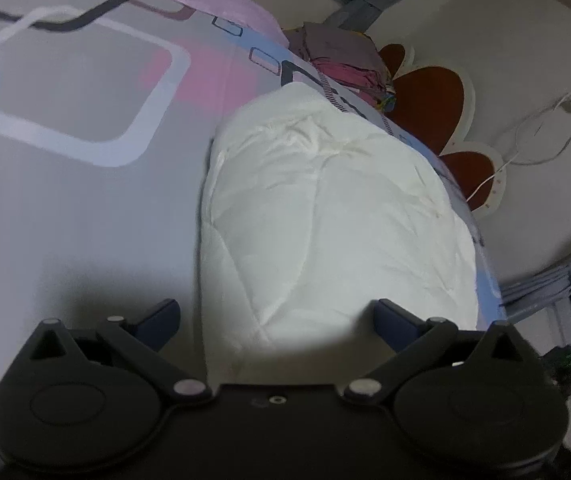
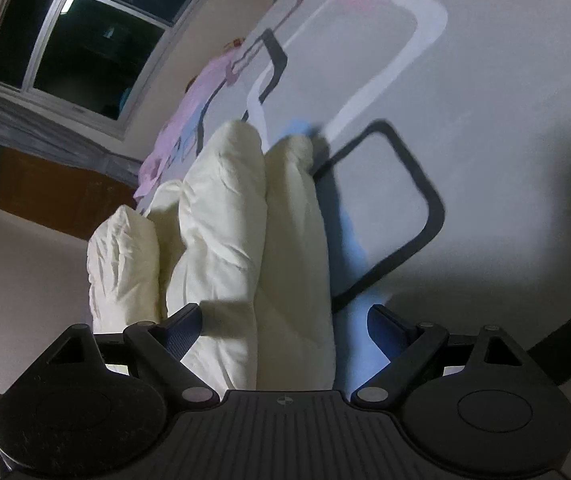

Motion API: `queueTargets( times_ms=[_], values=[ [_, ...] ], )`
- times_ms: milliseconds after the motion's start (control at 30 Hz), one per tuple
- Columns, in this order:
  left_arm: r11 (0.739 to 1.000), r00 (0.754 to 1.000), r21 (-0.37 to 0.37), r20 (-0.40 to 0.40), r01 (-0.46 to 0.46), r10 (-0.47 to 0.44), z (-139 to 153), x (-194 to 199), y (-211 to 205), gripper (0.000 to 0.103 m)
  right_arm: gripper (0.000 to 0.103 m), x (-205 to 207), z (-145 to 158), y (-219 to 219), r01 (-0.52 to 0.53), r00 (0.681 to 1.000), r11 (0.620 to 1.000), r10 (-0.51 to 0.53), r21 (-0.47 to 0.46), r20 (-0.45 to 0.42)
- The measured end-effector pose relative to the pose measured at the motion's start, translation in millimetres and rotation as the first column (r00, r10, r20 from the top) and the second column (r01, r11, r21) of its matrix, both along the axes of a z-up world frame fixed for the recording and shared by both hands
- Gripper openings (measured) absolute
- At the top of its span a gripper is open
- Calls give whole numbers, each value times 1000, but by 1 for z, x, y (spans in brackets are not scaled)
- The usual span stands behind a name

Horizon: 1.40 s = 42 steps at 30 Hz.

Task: Fold large clothes

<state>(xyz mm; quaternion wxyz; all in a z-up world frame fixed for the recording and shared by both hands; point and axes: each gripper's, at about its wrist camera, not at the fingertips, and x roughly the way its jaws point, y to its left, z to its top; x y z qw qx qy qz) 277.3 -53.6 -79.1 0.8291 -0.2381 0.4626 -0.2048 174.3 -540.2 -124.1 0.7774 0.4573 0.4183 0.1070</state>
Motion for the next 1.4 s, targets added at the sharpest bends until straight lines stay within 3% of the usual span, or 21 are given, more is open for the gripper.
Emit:
queueTargets(
  times_ms=[233, 400, 567, 667, 867, 1167, 1400],
  values=[
    [993, 999, -119, -54, 0, -7, -23, 4, -1, 103, 90, 15, -20, 7, -86, 996, 992, 84, 96, 16],
    [992, 997, -114, -55, 48, -54, -27, 9, -10, 103, 90, 22, -19, 32, -192, 981, 979, 190, 63, 42],
    [989, 991, -105, -68, 106, -114, -36, 23, -20, 103, 89, 33, -15, 56, -200, 978, 980, 199, 5, 61],
    [984, 987, -85, -33, 157, -160, -31, 27, -24, 101, 72, 36, -14, 58, -193, 980, 981, 192, 4, 51],
    [969, 973, -96, 36, 229, -227, -13, 30, -23, 97, 70, 30, 8, 67, -168, 981, 985, 171, -35, 95],
    [967, 963, -101, 157, 235, -218, 33, 66, 35, 96, 70, 75, 73, 140, -190, 954, 978, 205, -87, 220],
    [984, 966, -89, 221, 154, -132, 58, 95, 125, 97, 70, 124, 92, 233, -263, 914, 957, 288, -123, 285]
  ],
)
